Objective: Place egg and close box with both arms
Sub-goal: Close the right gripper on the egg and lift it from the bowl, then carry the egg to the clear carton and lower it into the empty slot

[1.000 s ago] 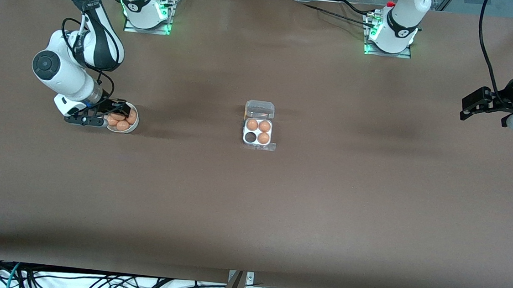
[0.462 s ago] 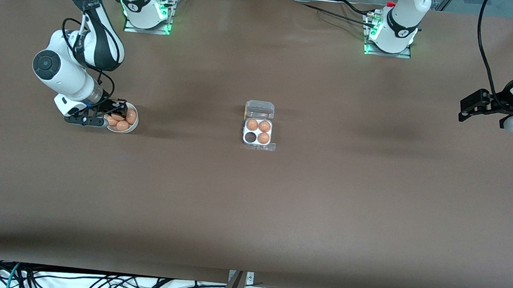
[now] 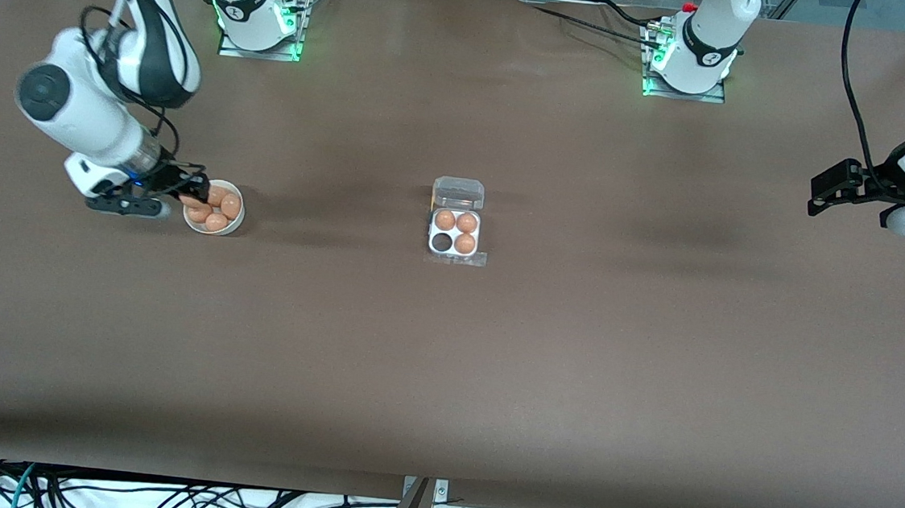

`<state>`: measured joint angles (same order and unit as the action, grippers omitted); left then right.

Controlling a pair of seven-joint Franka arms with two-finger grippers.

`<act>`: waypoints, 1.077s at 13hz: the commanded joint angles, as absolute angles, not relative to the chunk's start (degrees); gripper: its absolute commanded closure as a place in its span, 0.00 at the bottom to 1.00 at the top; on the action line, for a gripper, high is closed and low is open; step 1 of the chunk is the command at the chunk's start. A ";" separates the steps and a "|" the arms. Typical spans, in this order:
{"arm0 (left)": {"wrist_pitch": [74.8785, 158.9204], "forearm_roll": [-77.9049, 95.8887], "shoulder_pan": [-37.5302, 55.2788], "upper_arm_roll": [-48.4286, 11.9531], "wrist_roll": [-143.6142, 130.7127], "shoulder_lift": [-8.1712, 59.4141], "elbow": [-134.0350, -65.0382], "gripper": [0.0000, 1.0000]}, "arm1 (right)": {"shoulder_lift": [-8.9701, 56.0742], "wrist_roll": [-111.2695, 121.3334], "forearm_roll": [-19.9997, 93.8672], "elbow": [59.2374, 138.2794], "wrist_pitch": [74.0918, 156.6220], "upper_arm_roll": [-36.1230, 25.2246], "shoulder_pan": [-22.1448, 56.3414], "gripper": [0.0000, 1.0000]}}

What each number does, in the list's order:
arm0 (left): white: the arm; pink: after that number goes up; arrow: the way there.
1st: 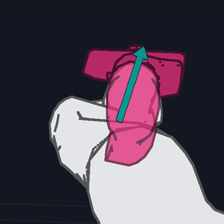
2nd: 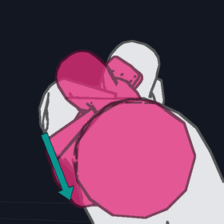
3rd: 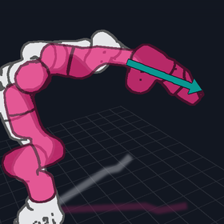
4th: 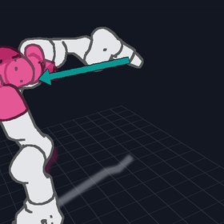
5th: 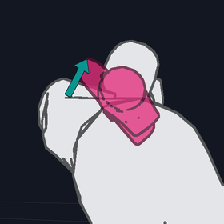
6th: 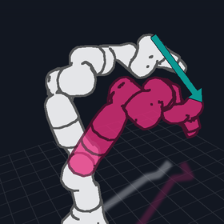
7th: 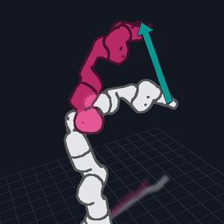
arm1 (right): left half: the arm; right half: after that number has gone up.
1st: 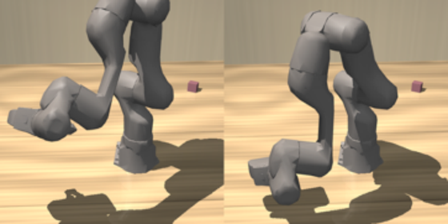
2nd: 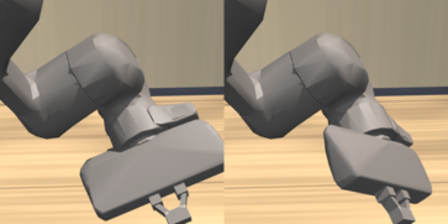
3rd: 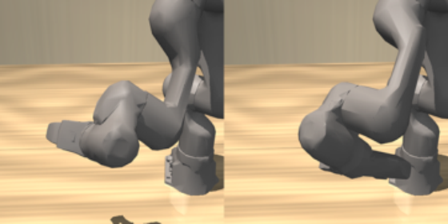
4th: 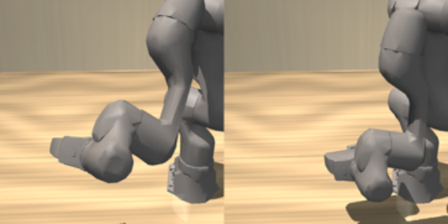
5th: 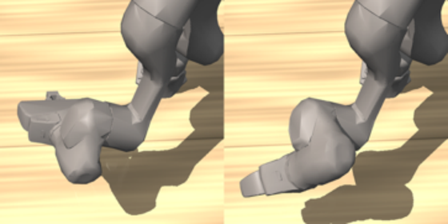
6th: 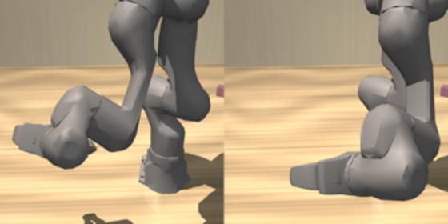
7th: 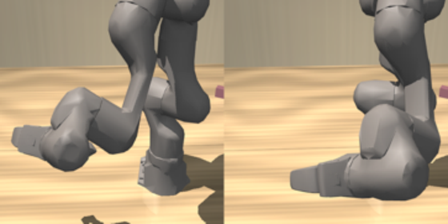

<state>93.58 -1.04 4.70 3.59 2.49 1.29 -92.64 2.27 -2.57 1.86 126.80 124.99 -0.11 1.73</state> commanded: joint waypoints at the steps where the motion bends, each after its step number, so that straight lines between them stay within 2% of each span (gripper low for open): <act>1: 92.64 -1.76 4.75 3.52 1.76 1.85 -91.23 0.00 | 0.26 -3.60 1.32 112.21 104.76 -1.14 1.67 1.00; 4: 92.64 -1.67 4.66 3.52 1.84 1.85 -91.23 0.00 | 1.05 -3.08 1.32 97.34 91.01 -1.85 1.41 1.00; 6: 92.64 -1.76 4.57 3.52 1.85 1.85 -91.23 0.00 | 1.76 -2.90 1.41 92.13 85.54 -1.85 1.32 1.00; 10: 92.64 -1.76 4.48 3.52 1.93 1.85 -91.23 0.00 | 4.12 -11.64 2.63 88.43 84.02 0.69 3.85 1.00; 14: 92.64 -1.76 4.39 3.52 1.93 1.85 -91.23 0.00 | 12.72 -24.40 7.46 85.35 89.80 3.87 12.63 1.00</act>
